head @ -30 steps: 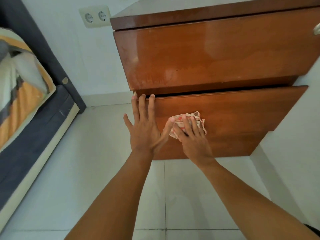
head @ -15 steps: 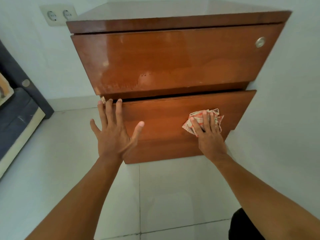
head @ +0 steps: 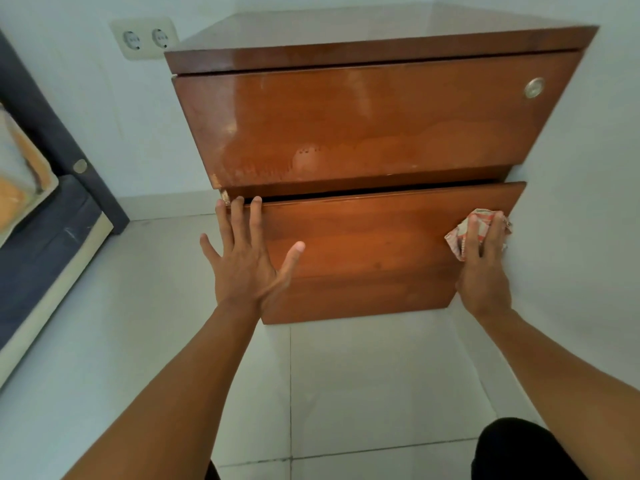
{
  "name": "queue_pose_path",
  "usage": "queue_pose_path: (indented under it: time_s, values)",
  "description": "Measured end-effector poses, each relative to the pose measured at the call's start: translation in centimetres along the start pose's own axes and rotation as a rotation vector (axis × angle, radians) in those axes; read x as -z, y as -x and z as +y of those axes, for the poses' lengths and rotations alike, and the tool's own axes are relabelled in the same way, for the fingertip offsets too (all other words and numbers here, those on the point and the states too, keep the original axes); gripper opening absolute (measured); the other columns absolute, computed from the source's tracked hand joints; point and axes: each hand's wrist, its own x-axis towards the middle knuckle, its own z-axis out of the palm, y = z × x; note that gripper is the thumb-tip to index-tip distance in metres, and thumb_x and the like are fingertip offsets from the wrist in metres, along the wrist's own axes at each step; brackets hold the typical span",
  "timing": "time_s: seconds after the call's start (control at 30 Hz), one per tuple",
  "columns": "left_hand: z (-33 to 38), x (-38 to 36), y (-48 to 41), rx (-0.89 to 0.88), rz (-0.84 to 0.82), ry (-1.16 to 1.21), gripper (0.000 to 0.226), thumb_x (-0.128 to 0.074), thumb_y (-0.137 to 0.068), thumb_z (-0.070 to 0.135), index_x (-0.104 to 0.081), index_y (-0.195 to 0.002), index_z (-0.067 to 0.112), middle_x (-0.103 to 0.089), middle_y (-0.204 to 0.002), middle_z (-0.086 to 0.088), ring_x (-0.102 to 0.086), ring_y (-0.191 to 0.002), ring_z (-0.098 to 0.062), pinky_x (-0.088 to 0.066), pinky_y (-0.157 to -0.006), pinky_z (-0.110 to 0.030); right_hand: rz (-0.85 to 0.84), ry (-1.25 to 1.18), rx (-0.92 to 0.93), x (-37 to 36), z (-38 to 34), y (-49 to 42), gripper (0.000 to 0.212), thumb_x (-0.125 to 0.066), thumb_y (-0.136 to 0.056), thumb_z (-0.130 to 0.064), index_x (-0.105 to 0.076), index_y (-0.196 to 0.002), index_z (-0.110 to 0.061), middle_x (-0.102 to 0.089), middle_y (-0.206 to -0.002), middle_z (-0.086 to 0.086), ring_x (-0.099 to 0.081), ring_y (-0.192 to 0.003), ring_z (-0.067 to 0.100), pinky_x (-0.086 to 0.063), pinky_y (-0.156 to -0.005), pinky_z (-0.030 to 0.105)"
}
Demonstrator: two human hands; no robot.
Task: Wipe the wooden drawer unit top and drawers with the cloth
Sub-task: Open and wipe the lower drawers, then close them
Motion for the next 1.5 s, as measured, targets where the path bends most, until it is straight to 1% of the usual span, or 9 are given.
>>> queue_pose_path:
  time_s: [0.37, 0.57, 0.67, 0.83, 0.97, 1.13, 1.2, 1.3, 1.5]
  values:
    - [-0.6, 0.5, -0.2, -0.024, -0.034, 0.000, 0.096, -0.025, -0.089, 0.085, -0.008, -0.163, 0.027, -0.008, -0.171, -0.006, 0.003, -0.159, -0.029, -0.013, -0.116, -0.075, -0.138, -0.042, -0.047, 0.3, 1.4, 1.6, 0.101, -0.058, -0.080, 0.020, -0.006, -0.162, -0.010, -0.001, -0.170, 0.020, -0.032, -0.144, 0.055, -0.057, -0.086, 0.057]
    - [-0.7, 0.1, -0.2, -0.023, -0.026, -0.011, 0.097, -0.025, -0.089, 0.085, -0.007, -0.163, 0.026, -0.006, -0.172, -0.006, 0.005, -0.159, -0.028, -0.014, -0.116, -0.074, -0.250, -0.055, -0.044, -0.6, 2.5, 2.9, 0.098, -0.060, -0.083, 0.013, -0.008, -0.163, -0.008, -0.003, -0.171, 0.018, -0.032, -0.147, 0.050, -0.054, -0.096, 0.057]
    - [-0.8, 0.1, -0.2, -0.028, -0.022, -0.007, 0.097, -0.024, -0.089, 0.085, -0.008, -0.163, 0.026, -0.007, -0.171, -0.006, 0.004, -0.159, -0.029, -0.014, -0.116, -0.075, -0.214, -0.131, -0.090, -0.5, 1.1, 3.7, 0.097, -0.060, -0.079, 0.015, -0.012, -0.162, -0.004, -0.008, -0.170, 0.018, -0.031, -0.148, 0.049, -0.053, -0.098, 0.058]
    - [-0.9, -0.2, -0.2, -0.025, -0.009, -0.003, 0.097, -0.025, -0.089, 0.085, -0.007, -0.163, 0.026, -0.007, -0.172, -0.006, 0.004, -0.159, -0.029, -0.013, -0.117, -0.074, -0.047, -0.234, -0.041, -1.5, -3.6, 5.3, 0.095, -0.056, -0.077, 0.021, -0.019, -0.161, -0.006, -0.016, -0.170, 0.013, -0.036, -0.146, 0.046, -0.057, -0.082, 0.052]
    - [-1.0, -0.9, -0.3, -0.035, 0.012, -0.023, 0.095, -0.028, -0.091, 0.082, -0.006, -0.164, 0.025, -0.004, -0.172, -0.006, 0.007, -0.159, -0.028, -0.012, -0.116, -0.075, -0.052, -0.288, -0.109, -3.6, -5.2, 5.9, 0.091, -0.059, -0.076, 0.019, -0.027, -0.159, -0.004, -0.023, -0.168, 0.014, -0.041, -0.143, 0.047, -0.054, -0.094, 0.053]
    - [-1.8, -2.2, -0.4, -0.051, 0.067, -0.074, 0.089, -0.029, -0.097, 0.074, 0.001, -0.165, 0.024, 0.009, -0.172, -0.006, 0.011, -0.158, -0.027, -0.008, -0.118, -0.074, -0.108, -0.496, -0.374, -4.3, -5.5, 7.1, 0.072, -0.061, -0.084, 0.006, -0.044, -0.153, -0.012, -0.052, -0.150, 0.016, -0.054, -0.132, 0.039, -0.045, -0.108, 0.043]
    - [-1.6, -2.7, -0.2, -0.039, 0.096, -0.072, 0.087, -0.031, -0.099, 0.070, 0.003, -0.165, 0.024, 0.011, -0.172, -0.007, 0.012, -0.158, -0.027, -0.007, -0.119, -0.071, -0.096, -0.456, -0.392, -3.4, -5.7, 6.6, 0.069, -0.060, -0.089, -0.003, -0.043, -0.154, -0.015, -0.053, -0.148, 0.017, -0.056, -0.128, 0.042, -0.048, -0.104, 0.047]
    - [-1.2, -3.5, -0.6, -0.016, 0.117, -0.049, 0.088, -0.032, -0.099, 0.070, 0.003, -0.165, 0.021, 0.010, -0.172, -0.010, 0.011, -0.158, -0.029, -0.005, -0.121, -0.069, -0.012, -0.336, -0.197, -1.6, -6.0, 5.7, 0.081, -0.062, -0.085, -0.006, -0.031, -0.159, -0.021, -0.037, -0.157, 0.012, -0.058, -0.122, 0.044, -0.057, -0.083, 0.052]
    - [-1.4, -4.1, -1.9, -0.018, 0.081, -0.064, 0.091, -0.026, -0.098, 0.073, 0.007, -0.164, 0.021, 0.013, -0.171, -0.011, 0.013, -0.158, -0.030, -0.004, -0.121, -0.069, -0.046, -0.165, 0.063, -0.5, -6.7, 3.1, 0.087, -0.062, -0.090, -0.009, -0.019, -0.163, -0.028, -0.019, -0.170, 0.005, -0.070, -0.098, 0.035, -0.055, -0.058, 0.031]
